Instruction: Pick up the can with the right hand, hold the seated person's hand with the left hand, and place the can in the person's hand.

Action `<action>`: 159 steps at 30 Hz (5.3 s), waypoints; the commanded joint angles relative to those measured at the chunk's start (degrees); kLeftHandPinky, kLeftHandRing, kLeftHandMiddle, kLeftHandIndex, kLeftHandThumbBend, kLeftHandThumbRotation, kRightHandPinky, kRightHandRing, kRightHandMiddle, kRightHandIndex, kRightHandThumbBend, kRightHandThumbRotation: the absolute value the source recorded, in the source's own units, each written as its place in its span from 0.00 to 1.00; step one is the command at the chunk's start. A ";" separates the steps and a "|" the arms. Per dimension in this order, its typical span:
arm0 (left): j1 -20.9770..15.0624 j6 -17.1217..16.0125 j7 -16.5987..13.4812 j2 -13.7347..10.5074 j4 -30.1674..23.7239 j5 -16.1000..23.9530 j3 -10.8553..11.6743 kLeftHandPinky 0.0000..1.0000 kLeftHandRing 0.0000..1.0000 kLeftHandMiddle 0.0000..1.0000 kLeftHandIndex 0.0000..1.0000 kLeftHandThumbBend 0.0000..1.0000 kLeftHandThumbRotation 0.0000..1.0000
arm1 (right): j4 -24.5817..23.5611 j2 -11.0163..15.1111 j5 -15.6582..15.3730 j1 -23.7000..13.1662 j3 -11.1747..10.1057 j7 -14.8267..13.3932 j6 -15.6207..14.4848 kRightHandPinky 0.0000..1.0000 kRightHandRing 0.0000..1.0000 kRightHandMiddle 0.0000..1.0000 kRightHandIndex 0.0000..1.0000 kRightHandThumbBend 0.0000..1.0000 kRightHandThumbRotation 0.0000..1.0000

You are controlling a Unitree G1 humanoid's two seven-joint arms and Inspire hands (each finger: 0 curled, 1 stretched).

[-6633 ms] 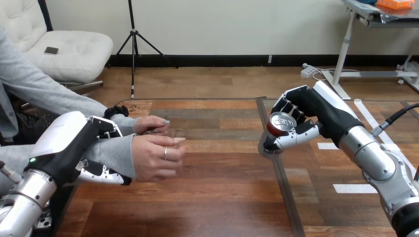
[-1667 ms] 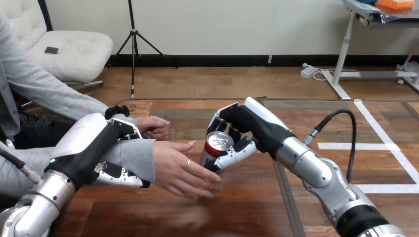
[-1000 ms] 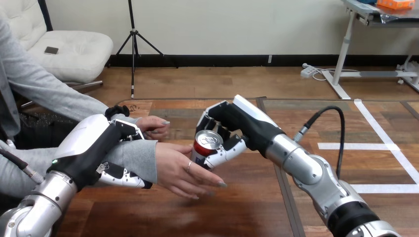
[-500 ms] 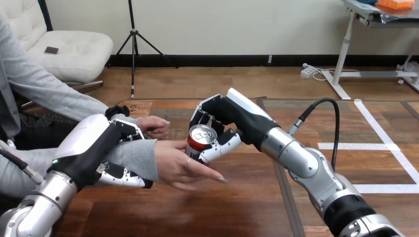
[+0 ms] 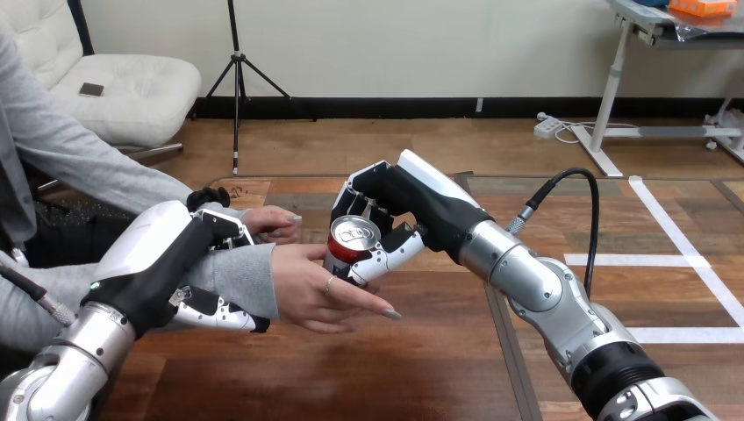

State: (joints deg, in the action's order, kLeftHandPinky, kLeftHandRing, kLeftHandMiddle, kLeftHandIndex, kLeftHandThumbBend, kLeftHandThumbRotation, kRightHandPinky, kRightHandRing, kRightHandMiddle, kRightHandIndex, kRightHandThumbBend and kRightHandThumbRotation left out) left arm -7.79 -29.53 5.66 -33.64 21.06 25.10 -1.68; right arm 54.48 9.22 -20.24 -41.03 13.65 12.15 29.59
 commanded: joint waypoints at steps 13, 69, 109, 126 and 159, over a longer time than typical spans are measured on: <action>-3.74 -1.40 -1.30 2.02 -5.62 -1.93 0.26 0.17 0.21 0.29 0.40 0.81 0.00 | -5.98 -2.51 1.37 -6.55 0.32 0.88 1.93 0.25 0.28 0.35 0.39 0.81 0.00; -2.86 -1.28 0.20 1.53 -6.38 -3.60 0.62 0.20 0.23 0.30 0.40 0.79 0.00 | -10.30 -0.31 4.51 -3.91 -0.60 8.05 -5.34 0.40 0.46 0.51 0.54 0.90 0.09; -2.49 -0.52 2.83 1.17 -6.81 -5.33 0.70 0.19 0.23 0.30 0.40 0.77 0.00 | -10.32 1.73 10.28 -1.52 -2.10 13.70 -6.23 0.59 0.74 0.78 0.83 1.00 0.93; -2.32 0.30 3.51 1.50 -7.59 -5.41 0.86 0.21 0.25 0.33 0.41 0.76 0.00 | -10.14 2.73 11.60 -0.56 -2.65 14.15 -5.93 0.65 0.80 0.82 0.86 1.00 1.00; -1.16 0.06 3.13 1.42 -8.58 -5.05 1.02 0.21 0.25 0.33 0.41 0.77 0.00 | -15.51 3.81 16.26 4.40 -5.78 15.11 -6.99 0.69 0.78 0.80 0.83 1.00 1.00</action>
State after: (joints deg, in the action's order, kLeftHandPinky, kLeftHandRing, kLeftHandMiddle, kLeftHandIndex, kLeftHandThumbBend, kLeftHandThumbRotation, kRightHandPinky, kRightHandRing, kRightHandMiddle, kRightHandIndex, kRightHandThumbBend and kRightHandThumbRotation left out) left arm -6.58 -28.21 9.45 -33.58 17.94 21.88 -0.66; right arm 43.80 11.80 -6.27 -36.81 10.21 27.00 22.57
